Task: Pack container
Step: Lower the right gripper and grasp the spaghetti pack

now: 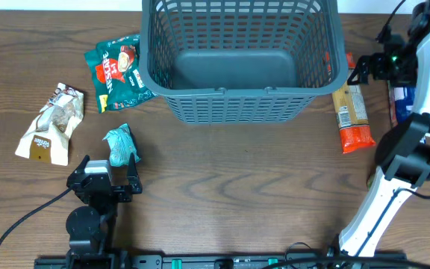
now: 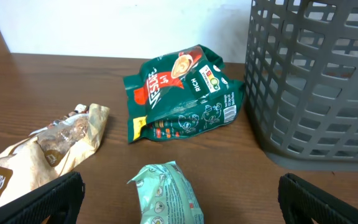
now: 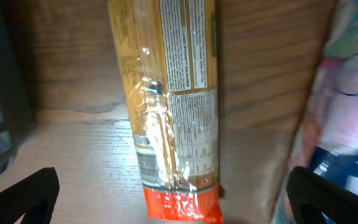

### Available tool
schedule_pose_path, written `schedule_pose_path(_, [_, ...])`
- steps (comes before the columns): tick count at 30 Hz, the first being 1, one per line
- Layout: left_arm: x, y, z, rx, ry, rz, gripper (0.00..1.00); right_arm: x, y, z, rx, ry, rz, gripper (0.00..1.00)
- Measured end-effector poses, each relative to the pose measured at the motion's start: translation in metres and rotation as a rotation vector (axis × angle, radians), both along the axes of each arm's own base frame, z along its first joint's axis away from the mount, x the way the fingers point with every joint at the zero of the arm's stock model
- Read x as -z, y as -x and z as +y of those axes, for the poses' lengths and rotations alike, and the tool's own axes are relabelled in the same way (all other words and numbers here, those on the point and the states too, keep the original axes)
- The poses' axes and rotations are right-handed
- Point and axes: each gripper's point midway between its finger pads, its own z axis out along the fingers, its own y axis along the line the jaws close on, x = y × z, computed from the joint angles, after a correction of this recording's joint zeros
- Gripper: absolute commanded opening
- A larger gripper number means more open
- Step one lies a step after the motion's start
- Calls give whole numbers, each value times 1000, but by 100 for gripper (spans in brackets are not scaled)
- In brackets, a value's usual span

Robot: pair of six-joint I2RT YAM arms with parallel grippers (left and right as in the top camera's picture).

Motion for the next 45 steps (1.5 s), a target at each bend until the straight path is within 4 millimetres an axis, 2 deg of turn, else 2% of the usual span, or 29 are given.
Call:
schedule_pose_path(6, [0,0,0,0,0,0,99,42,0,3,-4,-27,83,99])
schedule_pose_path(10, [0,0,0,0,0,0,99,63,-2,8,-19,-16,120,99])
schedule_pose_path(16, [0,0,0,0,0,0,99,68,-12,15,-34,31,109,99])
schedule_pose_path(28, [0,0,0,0,0,0,99,72,-14,17,-34,158,136,99])
schedule_pose_path(35, [0,0,0,0,0,0,98,94,-10,18,9,144,151,99])
schedule_pose_path(38, [0,0,0,0,0,0,99,107,-1,25,23,108,182,99])
schedule_pose_path(41, [0,0,0,0,0,0,99,109,1,25,31,99,178,98])
schedule_pose_path(42, [0,0,0,0,0,0,99,109,1,24,33,99,174,88])
schedule_pose_path(43, [0,0,0,0,0,0,99,109,1,24,31,100,170,61])
schedule_pose_path(44, [0,0,0,0,0,0,99,109,1,24,31,100,166,24])
schedule_pose_path(45, [0,0,0,0,0,0,99,110,1,23,36,100,165,1])
